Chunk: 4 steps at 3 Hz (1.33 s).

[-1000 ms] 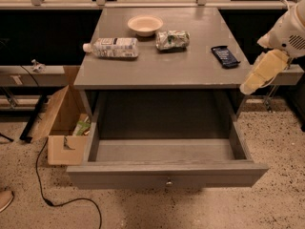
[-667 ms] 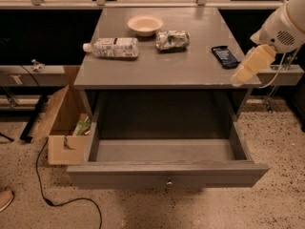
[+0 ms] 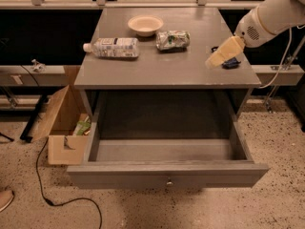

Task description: Place rxbar blueberry into top drawer

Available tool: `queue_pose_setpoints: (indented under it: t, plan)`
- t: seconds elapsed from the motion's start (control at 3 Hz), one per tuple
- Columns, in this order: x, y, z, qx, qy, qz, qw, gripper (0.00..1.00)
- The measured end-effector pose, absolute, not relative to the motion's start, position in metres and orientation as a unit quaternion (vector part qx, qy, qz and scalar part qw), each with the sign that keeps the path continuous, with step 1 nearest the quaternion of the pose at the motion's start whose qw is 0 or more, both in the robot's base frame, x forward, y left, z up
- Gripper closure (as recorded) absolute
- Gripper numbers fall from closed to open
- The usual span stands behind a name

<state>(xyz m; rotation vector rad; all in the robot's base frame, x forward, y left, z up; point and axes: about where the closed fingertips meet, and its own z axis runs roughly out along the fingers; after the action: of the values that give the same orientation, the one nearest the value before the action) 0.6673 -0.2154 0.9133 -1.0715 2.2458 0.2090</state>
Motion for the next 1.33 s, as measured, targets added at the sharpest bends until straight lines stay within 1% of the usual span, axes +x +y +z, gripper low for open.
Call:
queue_pose_setpoints:
  t: [0.33, 1.0, 1.33]
  plan:
    - [0.705, -0.210, 0.889, -0.358, 0.872, 0.084, 0.323, 0.00]
    - [0.734, -0.202, 0.856, -0.327, 0.886, 0.105, 0.310, 0.00]
    - [0.742, -0.212, 0.845, -0.301, 0.894, 0.111, 0.313, 0.00]
